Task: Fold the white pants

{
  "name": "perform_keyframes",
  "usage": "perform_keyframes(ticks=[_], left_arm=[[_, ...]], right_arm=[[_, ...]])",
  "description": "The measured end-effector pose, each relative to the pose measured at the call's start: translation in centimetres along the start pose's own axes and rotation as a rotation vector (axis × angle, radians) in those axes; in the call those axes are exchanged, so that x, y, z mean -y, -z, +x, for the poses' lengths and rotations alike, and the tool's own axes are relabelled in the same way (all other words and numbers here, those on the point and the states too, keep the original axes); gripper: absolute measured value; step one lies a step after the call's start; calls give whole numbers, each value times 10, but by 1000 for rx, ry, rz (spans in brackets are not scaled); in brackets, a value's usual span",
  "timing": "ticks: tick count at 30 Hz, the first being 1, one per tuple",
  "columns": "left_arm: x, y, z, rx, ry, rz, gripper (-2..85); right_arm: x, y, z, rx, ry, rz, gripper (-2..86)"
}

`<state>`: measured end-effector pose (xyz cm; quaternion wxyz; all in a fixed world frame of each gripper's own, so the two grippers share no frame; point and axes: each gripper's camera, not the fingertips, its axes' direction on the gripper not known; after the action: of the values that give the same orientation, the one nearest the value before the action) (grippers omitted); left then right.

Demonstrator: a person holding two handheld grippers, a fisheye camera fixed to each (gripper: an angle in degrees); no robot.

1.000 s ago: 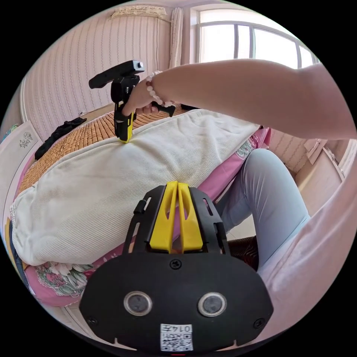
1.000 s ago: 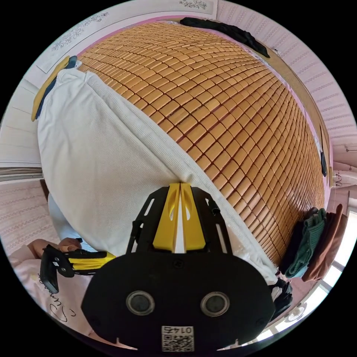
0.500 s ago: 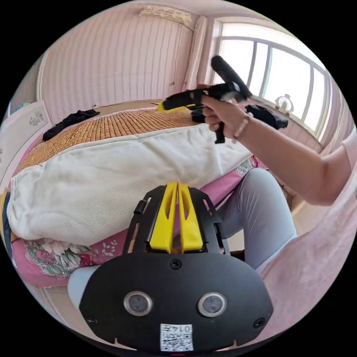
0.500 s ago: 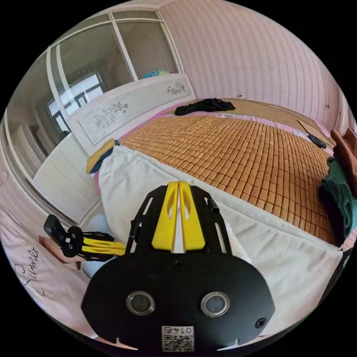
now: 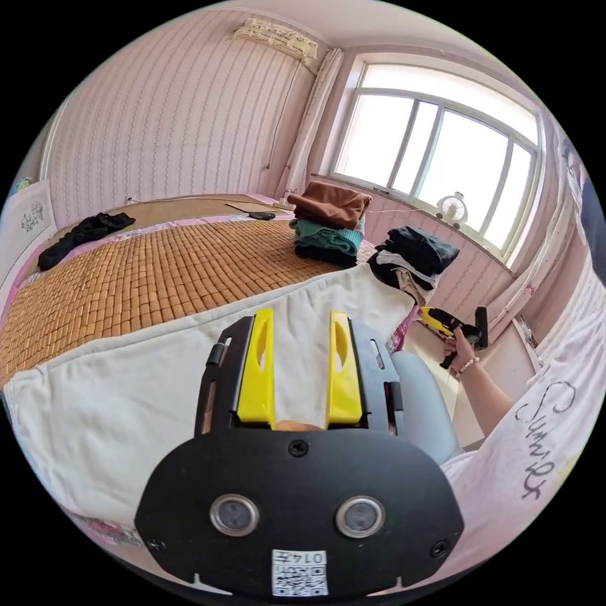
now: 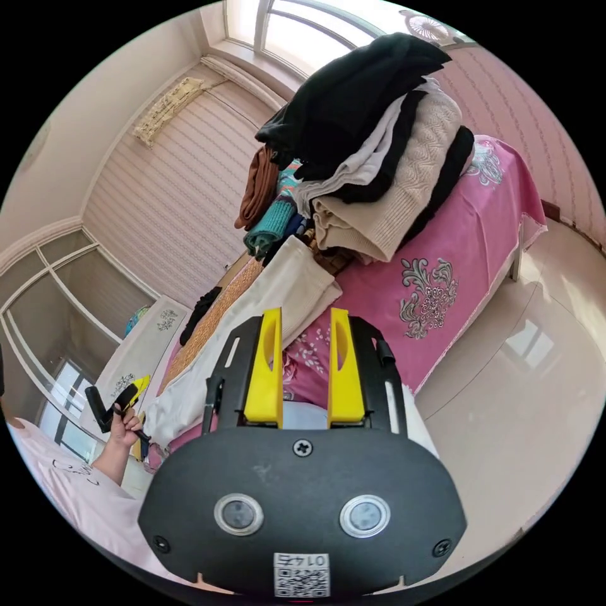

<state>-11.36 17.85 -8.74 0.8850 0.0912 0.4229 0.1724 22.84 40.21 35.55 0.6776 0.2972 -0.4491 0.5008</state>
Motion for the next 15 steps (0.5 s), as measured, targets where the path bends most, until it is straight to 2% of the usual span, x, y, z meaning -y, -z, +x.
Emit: perform_keyframes(ticks=[7,12,15], left_arm=[[94,-113,36,-184,-136,-143,154],[152,-204,86,-189,-428,-183,127],[182,-276,114,-183,-483,-268,117]], right_arm=[[23,-26,21,-107,71,-46,153],[30,-27,23,-162,180,-163,85],[33,-22,15,-182,244,-213,71]])
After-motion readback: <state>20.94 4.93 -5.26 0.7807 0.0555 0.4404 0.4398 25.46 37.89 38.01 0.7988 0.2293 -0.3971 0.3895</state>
